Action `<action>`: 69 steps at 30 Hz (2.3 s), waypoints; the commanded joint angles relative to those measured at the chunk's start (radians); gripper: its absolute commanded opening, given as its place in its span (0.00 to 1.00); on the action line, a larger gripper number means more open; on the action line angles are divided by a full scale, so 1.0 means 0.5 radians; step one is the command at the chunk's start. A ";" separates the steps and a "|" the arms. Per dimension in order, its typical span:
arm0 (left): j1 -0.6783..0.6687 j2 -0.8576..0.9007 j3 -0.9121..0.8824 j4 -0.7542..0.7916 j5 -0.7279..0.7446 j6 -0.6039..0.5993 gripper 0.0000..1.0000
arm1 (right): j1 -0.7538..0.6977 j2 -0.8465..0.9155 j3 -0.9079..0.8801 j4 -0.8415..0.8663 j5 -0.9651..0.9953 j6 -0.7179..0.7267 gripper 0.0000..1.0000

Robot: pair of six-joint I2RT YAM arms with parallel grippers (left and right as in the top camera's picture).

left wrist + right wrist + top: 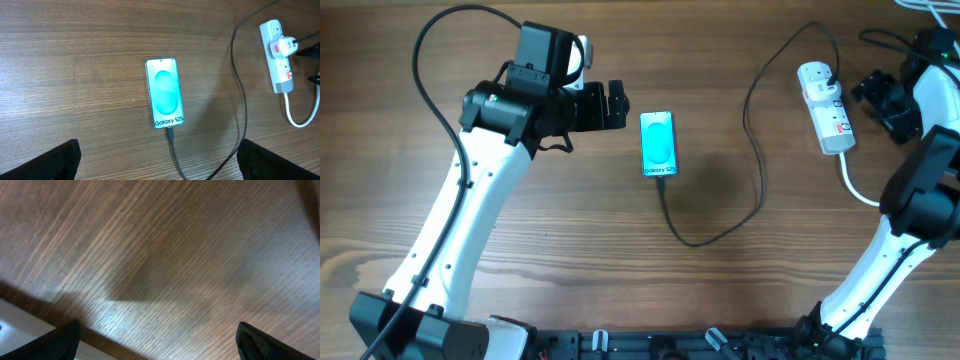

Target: Plug charger to phone and switch on socket

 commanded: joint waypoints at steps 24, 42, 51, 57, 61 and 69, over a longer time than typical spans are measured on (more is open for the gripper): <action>0.009 0.005 -0.014 -0.001 -0.019 0.040 1.00 | 0.129 0.048 -0.098 -0.085 -0.262 -0.216 1.00; 0.009 0.006 -0.014 -0.001 -0.019 0.040 1.00 | 0.173 -0.507 -0.095 -0.443 -0.152 -0.006 1.00; 0.009 0.005 -0.014 -0.001 -0.019 0.040 1.00 | 0.374 -1.717 -0.639 -0.574 -0.020 -0.096 1.00; 0.009 0.005 -0.014 -0.001 -0.019 0.040 1.00 | 0.521 -3.000 -1.281 -0.447 -0.031 -0.058 1.00; 0.009 0.005 -0.014 -0.001 -0.019 0.040 1.00 | 0.521 -3.587 -1.281 -0.458 -0.028 -0.058 1.00; 0.009 0.005 -0.014 -0.001 -0.019 0.040 1.00 | 0.521 -3.807 -1.283 -0.939 -0.034 0.647 1.00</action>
